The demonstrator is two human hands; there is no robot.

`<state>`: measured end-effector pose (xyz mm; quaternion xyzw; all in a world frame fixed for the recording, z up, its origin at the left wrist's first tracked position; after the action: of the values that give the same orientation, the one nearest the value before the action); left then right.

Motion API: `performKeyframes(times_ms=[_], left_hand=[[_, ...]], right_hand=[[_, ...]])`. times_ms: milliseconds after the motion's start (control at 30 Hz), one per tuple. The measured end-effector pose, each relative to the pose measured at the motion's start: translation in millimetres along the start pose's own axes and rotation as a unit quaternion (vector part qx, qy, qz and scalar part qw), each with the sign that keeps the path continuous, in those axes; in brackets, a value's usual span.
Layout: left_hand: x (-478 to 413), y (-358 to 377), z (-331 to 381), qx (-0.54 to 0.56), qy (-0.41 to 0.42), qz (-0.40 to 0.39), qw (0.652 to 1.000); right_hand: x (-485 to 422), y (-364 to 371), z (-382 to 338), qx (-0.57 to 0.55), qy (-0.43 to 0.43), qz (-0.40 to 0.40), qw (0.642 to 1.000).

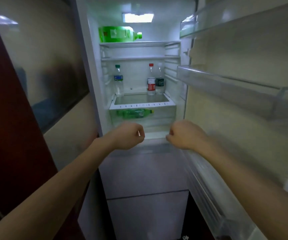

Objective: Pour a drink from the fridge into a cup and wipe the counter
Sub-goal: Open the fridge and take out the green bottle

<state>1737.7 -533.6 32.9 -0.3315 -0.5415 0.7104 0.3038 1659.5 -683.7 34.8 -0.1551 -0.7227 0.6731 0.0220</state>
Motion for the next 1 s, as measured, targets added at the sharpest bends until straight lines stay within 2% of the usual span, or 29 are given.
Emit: performKeyframes(times_ms=[200,367,467,600,1000], left_hand=[[-45.7,-45.0,-19.5,-0.02,-0.019,0.032,0.999],[-76.7,-70.0,-47.1,-0.049,-0.043,0.029,0.997],[-96.1,-89.5,-69.2,-0.052,-0.05,0.053,0.996],[-121.5,-110.5,-90.7,-0.014,-0.028,0.099,0.995],[-225.6,-175.2,-143.9,-0.032,0.018,0.161,0.986]], right_hand=[[-53.1,-26.9,-14.7,-0.053,-0.016,0.044,0.997],[-90.6,-38.7,-18.5,-0.04,-0.013,0.045,0.998],[-120.3,-45.6,-16.3,-0.049,-0.001,0.065,0.997],[-159.0,-55.0,-22.2,-0.039,0.025,0.094,0.995],[-284.3,-110.2,-51.9,-0.086,0.028,0.169,0.982]])
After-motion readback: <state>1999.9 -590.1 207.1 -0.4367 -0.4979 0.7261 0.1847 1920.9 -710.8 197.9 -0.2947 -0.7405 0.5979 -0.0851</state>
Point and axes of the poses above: each hand's wrist, its own x-axis away from the middle knuckle, its own y-axis out of the palm, z = x × y, the point moved 6 cm from there along -x, towards the middle knuckle, and after that the axes turned 4 degrees about y, right-handed, at the moved point
